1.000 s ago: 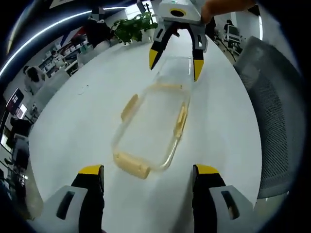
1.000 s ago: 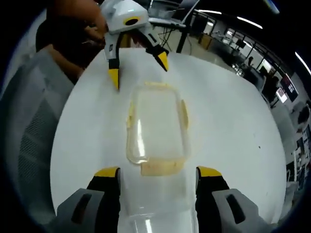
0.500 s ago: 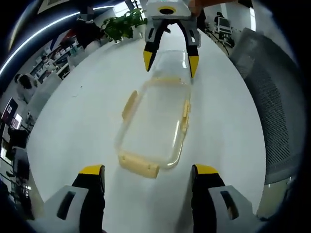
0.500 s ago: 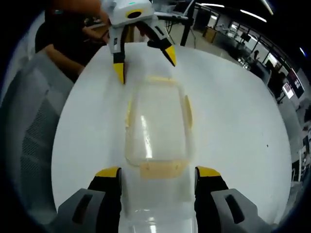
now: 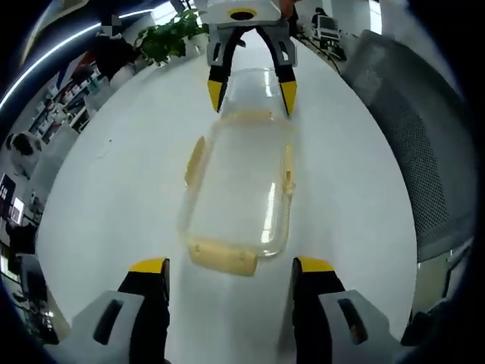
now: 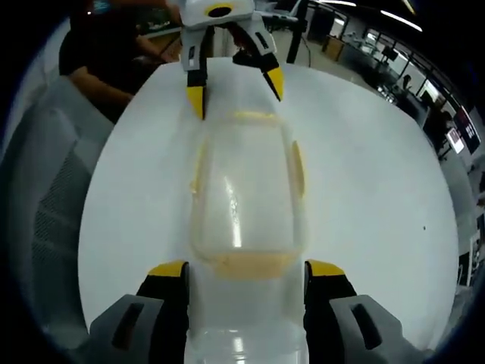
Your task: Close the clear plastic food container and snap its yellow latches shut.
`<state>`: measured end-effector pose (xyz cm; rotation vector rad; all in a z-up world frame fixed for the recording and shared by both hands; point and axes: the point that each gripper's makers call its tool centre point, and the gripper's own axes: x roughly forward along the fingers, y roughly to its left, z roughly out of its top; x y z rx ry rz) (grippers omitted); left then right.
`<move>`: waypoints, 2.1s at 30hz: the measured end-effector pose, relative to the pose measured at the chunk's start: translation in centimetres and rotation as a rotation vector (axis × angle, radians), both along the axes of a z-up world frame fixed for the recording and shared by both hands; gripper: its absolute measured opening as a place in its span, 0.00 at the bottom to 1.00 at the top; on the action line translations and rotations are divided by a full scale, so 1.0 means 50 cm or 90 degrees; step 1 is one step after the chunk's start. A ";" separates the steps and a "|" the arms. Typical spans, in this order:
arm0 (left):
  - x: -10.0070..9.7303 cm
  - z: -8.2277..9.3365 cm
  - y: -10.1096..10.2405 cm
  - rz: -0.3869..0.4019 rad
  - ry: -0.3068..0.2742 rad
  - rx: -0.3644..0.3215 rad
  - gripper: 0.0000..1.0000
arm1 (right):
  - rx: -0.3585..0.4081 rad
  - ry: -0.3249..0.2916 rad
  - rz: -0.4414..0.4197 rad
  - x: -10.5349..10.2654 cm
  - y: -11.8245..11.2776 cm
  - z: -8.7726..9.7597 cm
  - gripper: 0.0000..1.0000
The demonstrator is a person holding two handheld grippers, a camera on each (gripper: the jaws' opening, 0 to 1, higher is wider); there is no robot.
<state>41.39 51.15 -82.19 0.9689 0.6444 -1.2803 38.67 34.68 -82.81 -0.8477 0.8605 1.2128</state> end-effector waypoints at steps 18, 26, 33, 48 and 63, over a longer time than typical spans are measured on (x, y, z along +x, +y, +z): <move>0.011 -0.014 -0.016 -0.056 0.048 0.011 0.58 | -0.010 0.033 0.001 0.005 0.002 -0.020 0.56; 0.003 -0.018 -0.019 -0.071 0.083 0.017 0.50 | -0.010 0.054 -0.006 0.000 0.000 -0.023 0.52; -0.006 -0.021 -0.019 -0.086 0.101 0.017 0.41 | -0.014 0.055 0.004 0.001 0.000 -0.023 0.46; -0.008 -0.023 -0.020 -0.081 0.107 0.031 0.39 | -0.035 0.058 0.024 0.000 -0.003 -0.023 0.40; -0.011 -0.026 -0.020 -0.072 0.130 0.059 0.40 | -0.044 0.065 0.037 0.006 -0.004 -0.024 0.40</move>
